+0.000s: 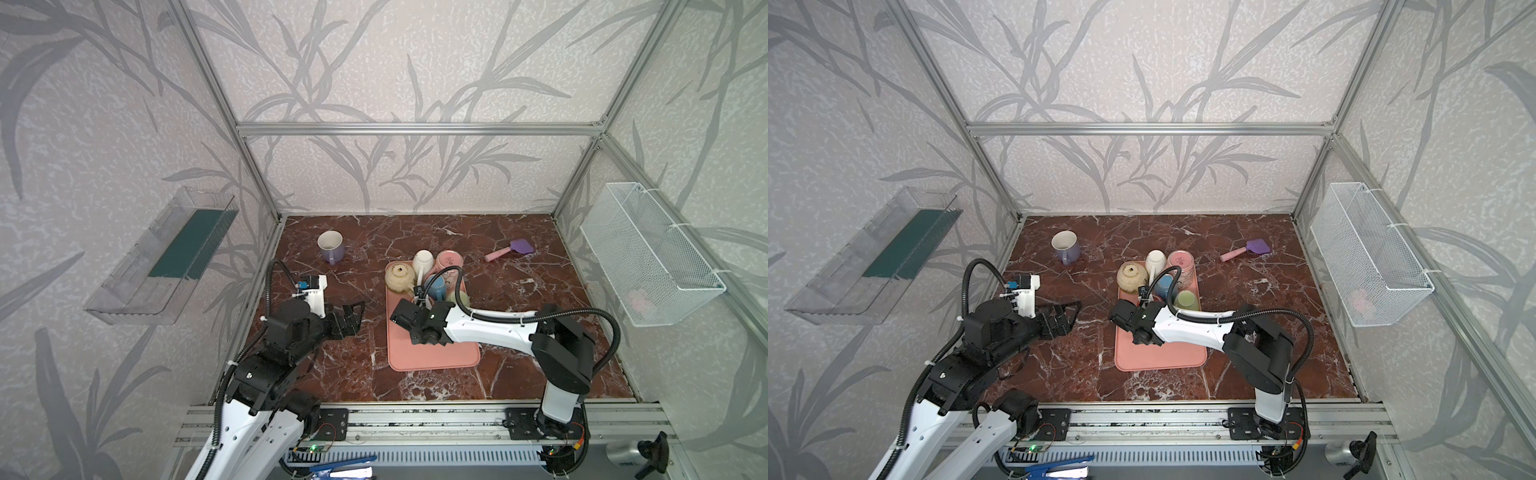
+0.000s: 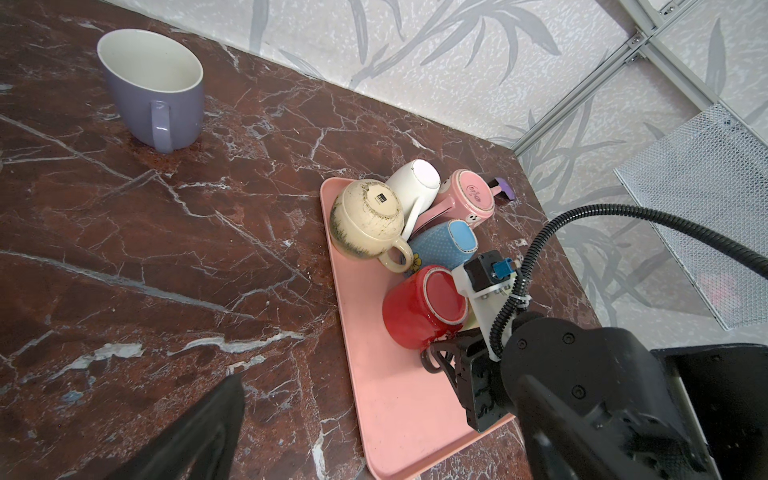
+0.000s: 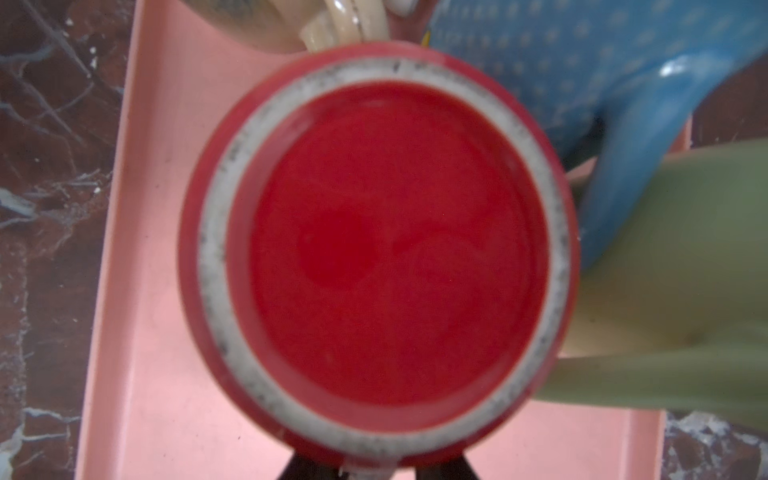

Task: Turn the mug right side up
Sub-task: 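Lower the right gripper onto the upside-down red mug while the left gripper withdraws, then grasp the red mug with the right gripper and lift it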

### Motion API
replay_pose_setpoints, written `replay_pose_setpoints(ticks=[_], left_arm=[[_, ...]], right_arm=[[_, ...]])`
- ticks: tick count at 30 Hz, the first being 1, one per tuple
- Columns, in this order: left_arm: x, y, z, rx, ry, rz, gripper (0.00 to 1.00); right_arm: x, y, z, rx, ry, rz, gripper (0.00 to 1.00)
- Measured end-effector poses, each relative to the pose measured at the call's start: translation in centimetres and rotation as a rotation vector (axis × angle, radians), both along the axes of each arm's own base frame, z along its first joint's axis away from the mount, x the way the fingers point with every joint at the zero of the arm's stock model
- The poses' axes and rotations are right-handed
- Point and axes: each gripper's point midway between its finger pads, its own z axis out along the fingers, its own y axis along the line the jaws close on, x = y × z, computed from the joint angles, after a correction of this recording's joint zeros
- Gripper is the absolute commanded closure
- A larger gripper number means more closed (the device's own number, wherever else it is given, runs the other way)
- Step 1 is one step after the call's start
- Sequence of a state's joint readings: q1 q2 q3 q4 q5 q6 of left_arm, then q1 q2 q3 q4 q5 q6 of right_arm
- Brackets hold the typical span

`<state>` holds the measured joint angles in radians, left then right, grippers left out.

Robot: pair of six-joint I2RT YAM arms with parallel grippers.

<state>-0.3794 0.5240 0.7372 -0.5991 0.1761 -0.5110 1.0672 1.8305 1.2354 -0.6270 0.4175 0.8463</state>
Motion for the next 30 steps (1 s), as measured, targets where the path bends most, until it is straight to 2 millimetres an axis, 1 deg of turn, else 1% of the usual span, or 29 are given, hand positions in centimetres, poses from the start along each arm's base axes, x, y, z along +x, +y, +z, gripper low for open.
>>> replay_pose_setpoints(ticks=[3, 4, 6, 16, 21, 26, 30], left_arm=[[0.0, 0.0, 0.0, 0.002, -0.001, -0.002, 0.01], [0.0, 0.0, 0.0, 0.002, -0.001, -0.003, 0.01], [0.0, -0.1, 0.0, 0.003, -0.001, -0.004, 0.01], [0.2, -0.1, -0.4, 0.011, 0.013, -0.001, 0.01], [0.3, 0.1, -0.4, 0.017, 0.012, 0.010, 0.01], [0.4, 0.2, -0.4, 0.019, 0.011, 0.017, 0.01], [0.4, 0.2, -0.4, 0.016, 0.011, 0.021, 0.01]], right_arm=[[0.1, -0.1, 0.0, -0.004, 0.003, 0.002, 0.89], [0.0, 0.0, -0.1, 0.003, 0.007, 0.002, 0.94], [0.0, 0.0, -0.1, 0.002, 0.009, 0.003, 1.00], [0.1, 0.0, -0.1, -0.009, 0.014, 0.035, 1.00], [-0.2, 0.4, 0.2, 0.006, 0.027, 0.087, 1.00], [-0.8, 0.7, 1.2, 0.060, 0.030, 0.155, 1.00], [-1.1, 0.8, 2.8, 0.148, 0.024, 0.188, 1.00]])
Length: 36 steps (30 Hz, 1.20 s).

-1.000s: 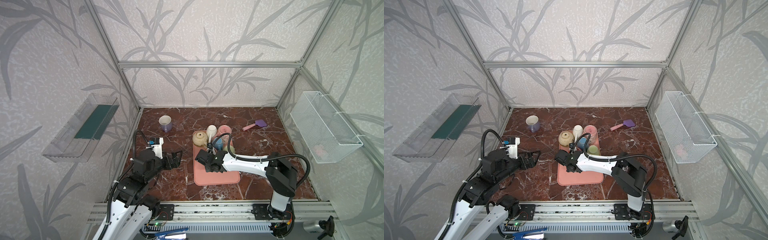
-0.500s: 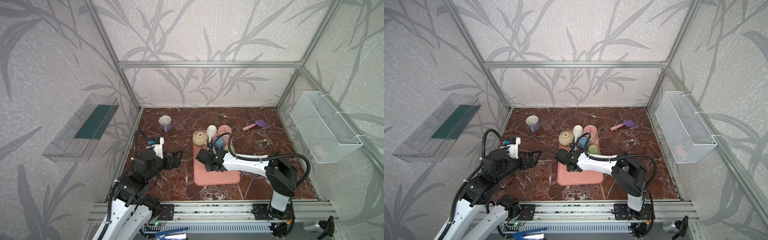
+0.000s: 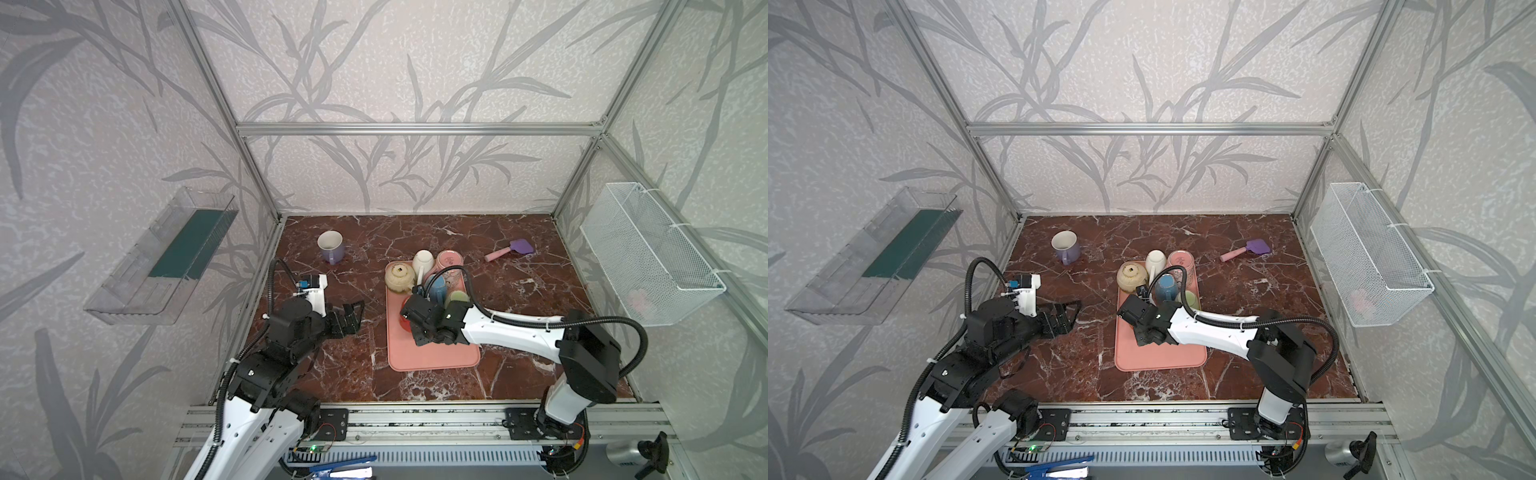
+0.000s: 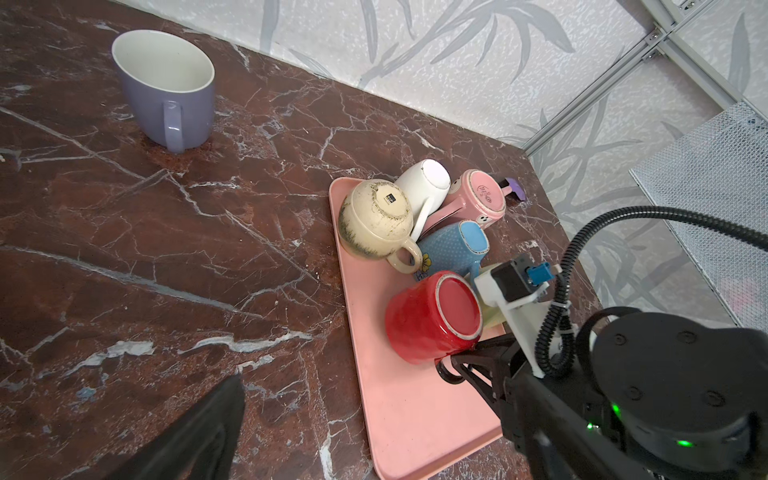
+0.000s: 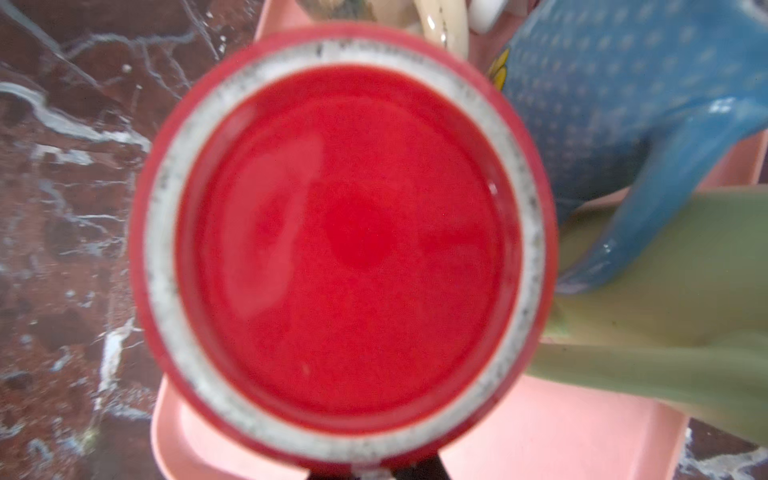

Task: Turn the mug right side up
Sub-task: 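Grasp the red mug with the right gripper and lift it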

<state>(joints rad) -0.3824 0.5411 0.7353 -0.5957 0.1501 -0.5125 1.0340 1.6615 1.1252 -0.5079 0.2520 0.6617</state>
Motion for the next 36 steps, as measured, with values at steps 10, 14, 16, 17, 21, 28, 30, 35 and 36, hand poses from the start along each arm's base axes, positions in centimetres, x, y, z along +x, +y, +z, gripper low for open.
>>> replay_pose_setpoints(ticks=[10, 14, 16, 17, 21, 28, 30, 35, 36], left_arm=[[0.5, -0.3, -1.7, -0.023, 0.049, 0.015, 0.01], [0.7, -0.6, -2.5, -0.045, 0.061, 0.014, 0.01], [0.7, -0.8, -3.0, -0.058, 0.069, 0.007, 0.01], [0.7, -1.0, -3.3, -0.069, 0.072, 0.005, 0.01], [0.8, -1.8, -4.3, -0.115, 0.080, -0.018, 0.02], [1.2, -3.5, -3.8, -0.185, 0.061, -0.084, 0.05], [1.3, -4.0, -3.5, -0.212, 0.042, -0.111, 0.05], [1.4, -5.5, -3.1, -0.299, 0.002, -0.177, 0.07], [1.4, -5.7, -3.0, -0.314, -0.002, -0.188, 0.09]], right_arm=[[0.8, -1.3, 2.8, 0.273, -0.010, 0.029, 1.00], [0.8, -1.3, 4.2, 0.372, -0.013, 0.067, 1.00], [0.8, -1.3, 5.0, 0.431, -0.020, 0.091, 1.00], [0.7, -1.2, 5.5, 0.464, -0.022, 0.105, 1.00], [0.8, -1.2, 7.1, 0.567, -0.025, 0.142, 1.00], [1.3, -0.9, 9.7, 0.691, -0.036, 0.198, 1.00], [1.5, -0.8, 10.5, 0.730, -0.036, 0.214, 1.00], [2.6, -1.4, 12.2, 0.858, -0.042, 0.220, 1.00], [2.9, -1.6, 12.6, 0.887, -0.038, 0.218, 1.00]])
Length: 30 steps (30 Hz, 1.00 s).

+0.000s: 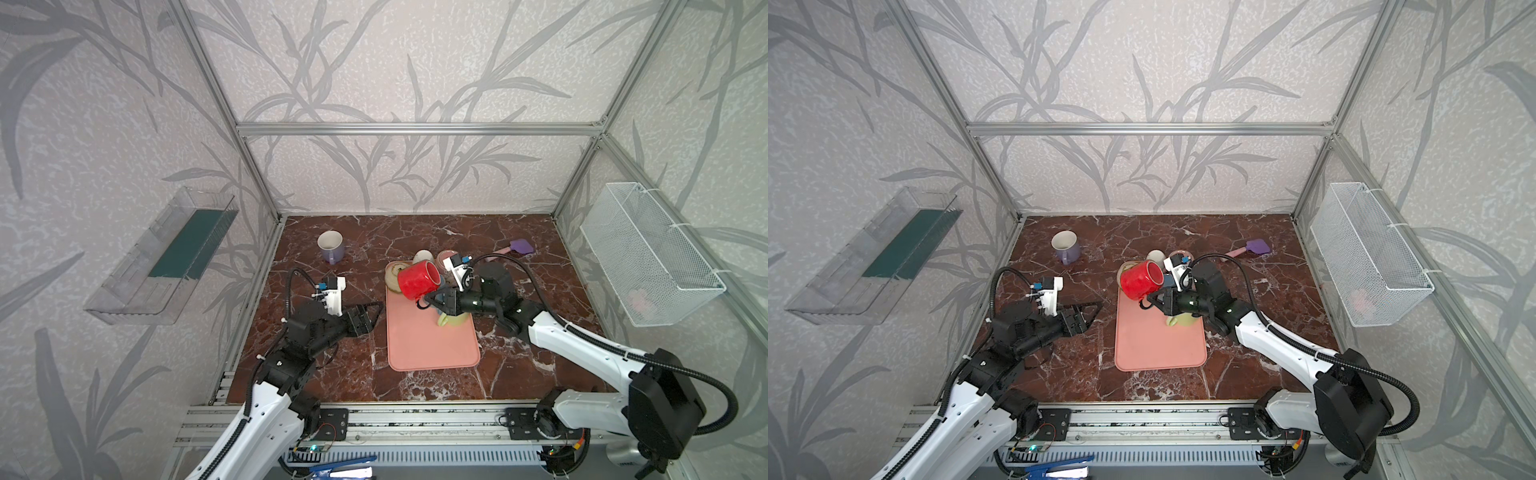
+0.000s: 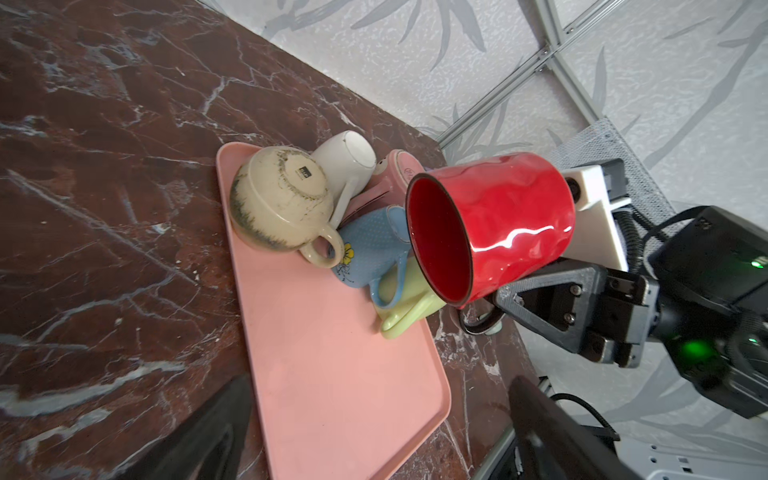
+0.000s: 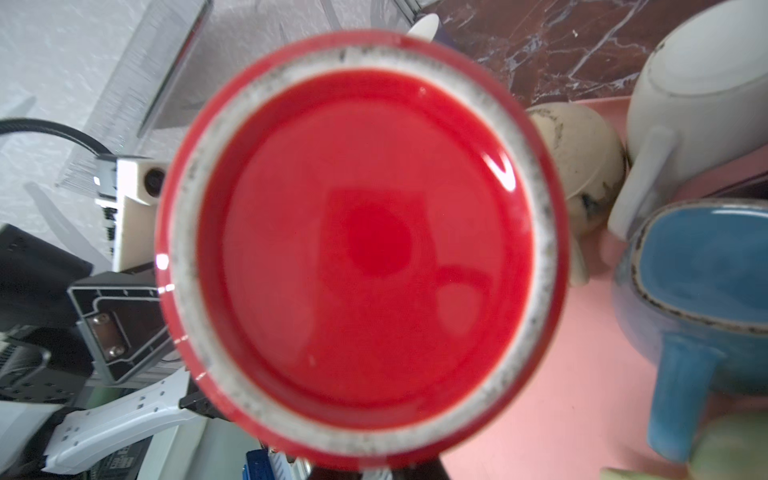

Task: Turn the mug right side up
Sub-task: 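Grasp the red mug with the right gripper and lift it, then move the left gripper to the red mug held by the right gripper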

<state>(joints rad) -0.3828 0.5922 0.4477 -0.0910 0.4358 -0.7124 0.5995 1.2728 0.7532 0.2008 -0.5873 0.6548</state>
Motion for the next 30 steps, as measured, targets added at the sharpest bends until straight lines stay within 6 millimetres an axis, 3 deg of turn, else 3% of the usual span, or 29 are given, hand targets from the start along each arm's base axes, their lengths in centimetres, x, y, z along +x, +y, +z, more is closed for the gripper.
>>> replay_pose_setpoints(ticks=[8, 16, 24, 30], left_arm=[[1.6, -2.1, 1.2, -0.112, -0.031, -0.061, 0.38], [2.7, -4.4, 2.1, -0.175, -0.069, -0.132, 0.40], [2.8, -7.4, 1.4, -0.194, -0.078, -0.240, 0.40], [3.2, -8.8, 2.4, -0.210, -0.116, -0.281, 0.44]], right_arm=[[1.0, 0.0, 3.0, 0.182, -0.001, 0.073, 1.00], [0.6, 0.8, 4.2, 0.281, -0.003, 0.184, 1.00], [1.4, 1.3, 3.8, 0.352, 0.035, 0.239, 1.00], [1.6, 1.4, 3.6, 0.370, 0.062, 0.255, 1.00]])
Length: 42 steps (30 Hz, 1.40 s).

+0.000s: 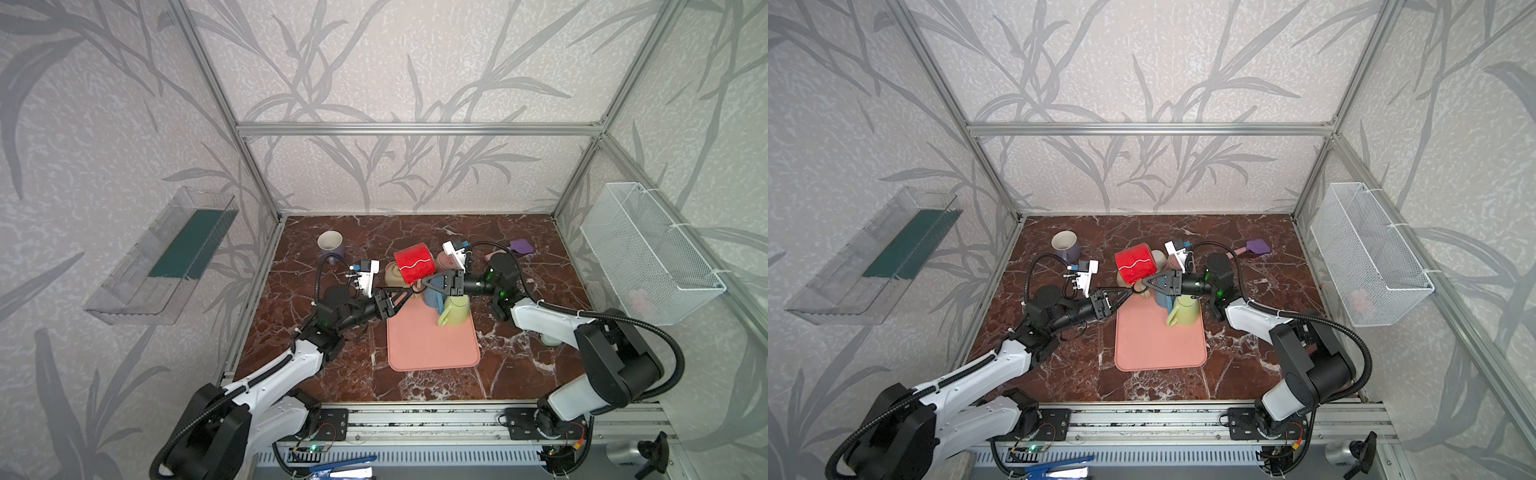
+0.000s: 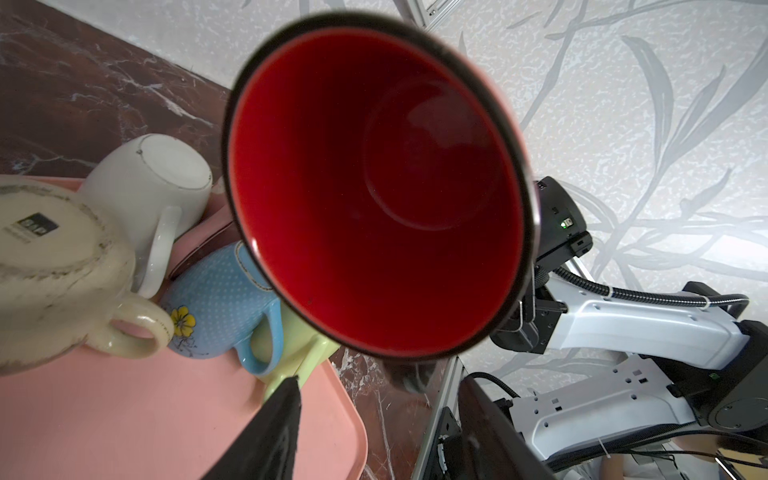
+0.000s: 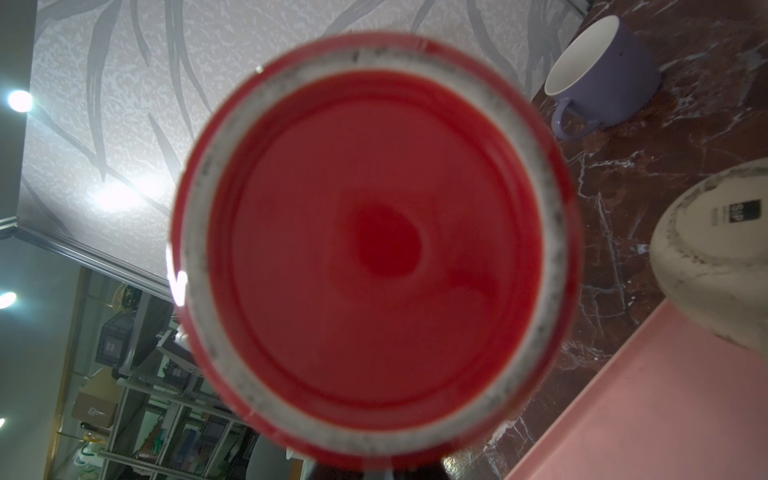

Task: Turn the mug right side up
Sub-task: 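Move the left gripper to the red mug held by the right gripper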

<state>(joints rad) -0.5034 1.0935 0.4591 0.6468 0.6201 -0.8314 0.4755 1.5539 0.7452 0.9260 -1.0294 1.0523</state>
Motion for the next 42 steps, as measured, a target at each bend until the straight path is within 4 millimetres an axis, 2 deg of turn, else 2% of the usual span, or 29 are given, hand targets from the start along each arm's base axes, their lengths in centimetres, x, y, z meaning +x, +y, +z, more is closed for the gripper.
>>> replay_pose_setpoints(ticks=[4, 14, 17, 21, 25, 38, 42], left_arm=[[0.4, -0.8, 0.8, -0.013, -0.025, -0.018, 0.47], [1.7, -2.0, 0.8, -0.046, -0.030, -0.044, 0.55], [1.9, -2.2, 0.9, -0.056, -0.024, -0.048, 0.59], [2.2, -2.5, 1.6, -0.072, -0.029, -0.052, 0.71], [2.2, -2.5, 2.1, -0.082, -0.038, -0.055, 0.73], [2.3, -2.6, 1.5, -0.073, -0.020, -0.052, 0.77], [2.3, -2.7, 1.4, -0.076, -0.008, -0.051, 0.92]], right_arm=[[-0.1, 0.0, 0.5, 0.015, -0.014, 0.005, 1.00], [-0.1, 0.0, 1.3, 0.051, -0.036, 0.016, 1.00], [0.1, 0.0, 1.3, 0.059, -0.042, 0.015, 1.00], [0.5, -0.1, 1.7, 0.082, -0.070, 0.002, 1.00], [0.7, -0.1, 1.9, 0.102, -0.091, -0.003, 1.00], [0.8, 0.4, 1.1, 0.081, -0.129, -0.017, 1.00], [0.9, 0.5, 0.9, 0.062, -0.148, -0.034, 1.00]])
